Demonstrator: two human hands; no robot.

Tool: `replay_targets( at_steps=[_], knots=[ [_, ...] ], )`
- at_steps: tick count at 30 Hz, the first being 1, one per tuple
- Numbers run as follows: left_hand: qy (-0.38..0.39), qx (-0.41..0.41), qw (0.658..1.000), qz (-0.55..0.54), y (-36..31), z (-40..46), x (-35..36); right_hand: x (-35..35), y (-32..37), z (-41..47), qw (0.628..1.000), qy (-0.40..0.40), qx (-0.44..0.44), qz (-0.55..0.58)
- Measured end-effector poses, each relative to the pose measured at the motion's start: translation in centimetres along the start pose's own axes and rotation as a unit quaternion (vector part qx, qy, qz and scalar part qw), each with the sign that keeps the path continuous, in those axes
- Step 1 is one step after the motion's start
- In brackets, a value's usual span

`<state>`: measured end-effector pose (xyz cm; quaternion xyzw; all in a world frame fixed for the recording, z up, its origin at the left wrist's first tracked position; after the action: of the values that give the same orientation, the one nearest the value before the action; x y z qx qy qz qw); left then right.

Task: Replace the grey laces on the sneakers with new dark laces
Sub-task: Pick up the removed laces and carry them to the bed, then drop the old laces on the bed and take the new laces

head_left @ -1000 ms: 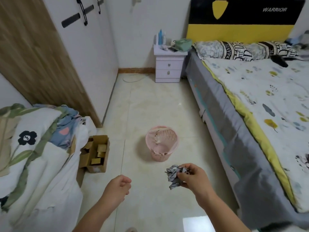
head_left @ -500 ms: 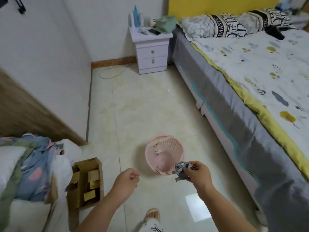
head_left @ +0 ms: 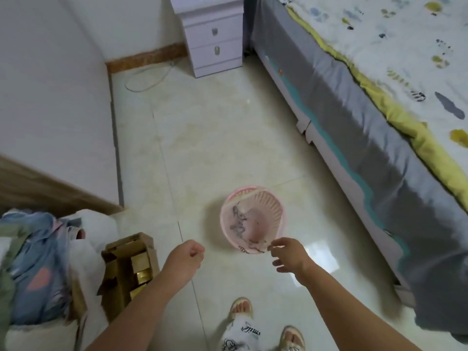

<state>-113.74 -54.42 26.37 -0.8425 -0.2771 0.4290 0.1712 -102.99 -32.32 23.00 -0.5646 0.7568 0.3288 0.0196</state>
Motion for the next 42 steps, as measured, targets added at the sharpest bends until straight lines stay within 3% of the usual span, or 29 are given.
replay_targets(
  at_steps=[14,21,32,42],
  knots=[
    [0.081,0.172,0.979,0.072,-13.3,-4.3,8.5,-16.5,-4.9,-5.6,0.984,-0.115,-0.072,-0.115],
    [0.111,0.348,0.908,0.207,-22.0,-11.2,18.3,-29.7,-10.5,-7.1,0.980,-0.159,-0.075,-0.090],
    [0.214,0.424,0.852,0.220,-32.8,-24.8,36.8,-50.2,-20.9,-6.9,0.966,-0.242,-0.003,-0.097],
    [0.263,0.463,0.797,0.286,-43.6,-23.9,49.2,-60.8,-22.8,0.8,0.957,-0.279,0.063,-0.046]
  ],
)
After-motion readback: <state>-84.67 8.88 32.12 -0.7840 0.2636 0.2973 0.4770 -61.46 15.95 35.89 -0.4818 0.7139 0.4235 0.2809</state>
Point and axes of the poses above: each hand's wrist, its own z-axis towards the middle knuckle, its own x-axis out of the palm, y = z × x, the point moved 3 cm from there along z, towards the middle knuckle, and after that the axes turned 14 degrees about -y, right-handed, at the moved point
